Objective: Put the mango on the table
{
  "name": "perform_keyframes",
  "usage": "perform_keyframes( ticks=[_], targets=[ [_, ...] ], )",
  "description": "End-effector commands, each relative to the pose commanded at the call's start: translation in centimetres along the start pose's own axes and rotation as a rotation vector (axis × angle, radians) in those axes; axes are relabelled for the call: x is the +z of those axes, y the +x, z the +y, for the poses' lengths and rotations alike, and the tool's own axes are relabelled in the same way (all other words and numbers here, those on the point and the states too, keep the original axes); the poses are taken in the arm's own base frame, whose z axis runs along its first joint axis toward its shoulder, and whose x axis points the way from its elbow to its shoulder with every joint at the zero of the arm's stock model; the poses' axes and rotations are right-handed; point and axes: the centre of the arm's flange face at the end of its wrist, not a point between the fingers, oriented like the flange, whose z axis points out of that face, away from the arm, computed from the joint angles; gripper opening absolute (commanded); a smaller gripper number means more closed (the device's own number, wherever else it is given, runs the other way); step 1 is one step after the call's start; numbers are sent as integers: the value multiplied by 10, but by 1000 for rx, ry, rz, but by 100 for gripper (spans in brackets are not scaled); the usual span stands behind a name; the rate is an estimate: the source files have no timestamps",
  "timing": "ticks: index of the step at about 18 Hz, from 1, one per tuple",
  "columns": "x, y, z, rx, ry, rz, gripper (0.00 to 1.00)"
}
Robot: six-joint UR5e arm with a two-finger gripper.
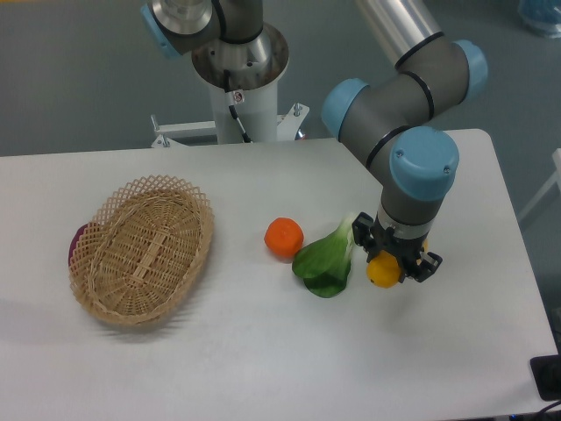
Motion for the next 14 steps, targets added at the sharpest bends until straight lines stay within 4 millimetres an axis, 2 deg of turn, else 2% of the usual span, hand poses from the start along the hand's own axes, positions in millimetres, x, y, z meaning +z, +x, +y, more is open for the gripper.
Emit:
perform_keyframes(
  ticks=[12,14],
  targets=[
    [3,3,-3,-24,-2,7,37],
    [5,8,-12,-32,-2,5,37]
  ],
)
